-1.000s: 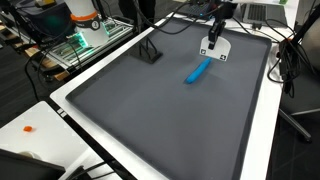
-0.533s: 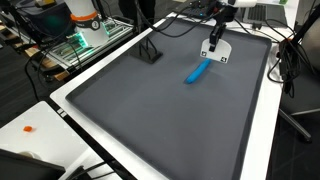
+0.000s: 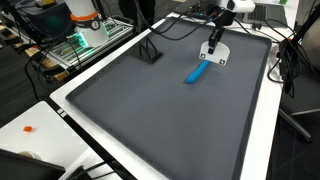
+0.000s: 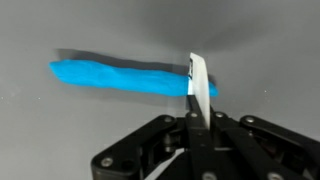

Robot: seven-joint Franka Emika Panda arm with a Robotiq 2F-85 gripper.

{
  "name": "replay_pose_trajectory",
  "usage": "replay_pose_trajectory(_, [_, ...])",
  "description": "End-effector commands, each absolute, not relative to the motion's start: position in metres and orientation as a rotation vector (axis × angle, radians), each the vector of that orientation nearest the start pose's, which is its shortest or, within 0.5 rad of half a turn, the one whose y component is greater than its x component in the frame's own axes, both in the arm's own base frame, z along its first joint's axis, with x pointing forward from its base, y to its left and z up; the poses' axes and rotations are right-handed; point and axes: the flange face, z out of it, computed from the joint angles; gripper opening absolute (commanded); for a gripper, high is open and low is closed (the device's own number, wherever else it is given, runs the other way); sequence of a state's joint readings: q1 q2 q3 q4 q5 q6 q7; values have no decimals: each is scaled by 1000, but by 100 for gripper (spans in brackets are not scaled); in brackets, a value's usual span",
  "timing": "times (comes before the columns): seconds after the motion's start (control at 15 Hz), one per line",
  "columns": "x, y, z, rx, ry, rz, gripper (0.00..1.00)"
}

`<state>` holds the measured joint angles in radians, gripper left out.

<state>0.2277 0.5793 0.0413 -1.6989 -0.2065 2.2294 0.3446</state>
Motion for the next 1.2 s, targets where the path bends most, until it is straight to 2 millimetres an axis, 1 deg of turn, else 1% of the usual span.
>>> replay_pose_trajectory(0.0, [651,169,246,-3299,-104,22,1])
replay_pose_trajectory(0.67, [645,164,228,-3291,-73,64,1])
replay_pose_trajectory(1.13, [634,156,220,-3291,-56,125,1])
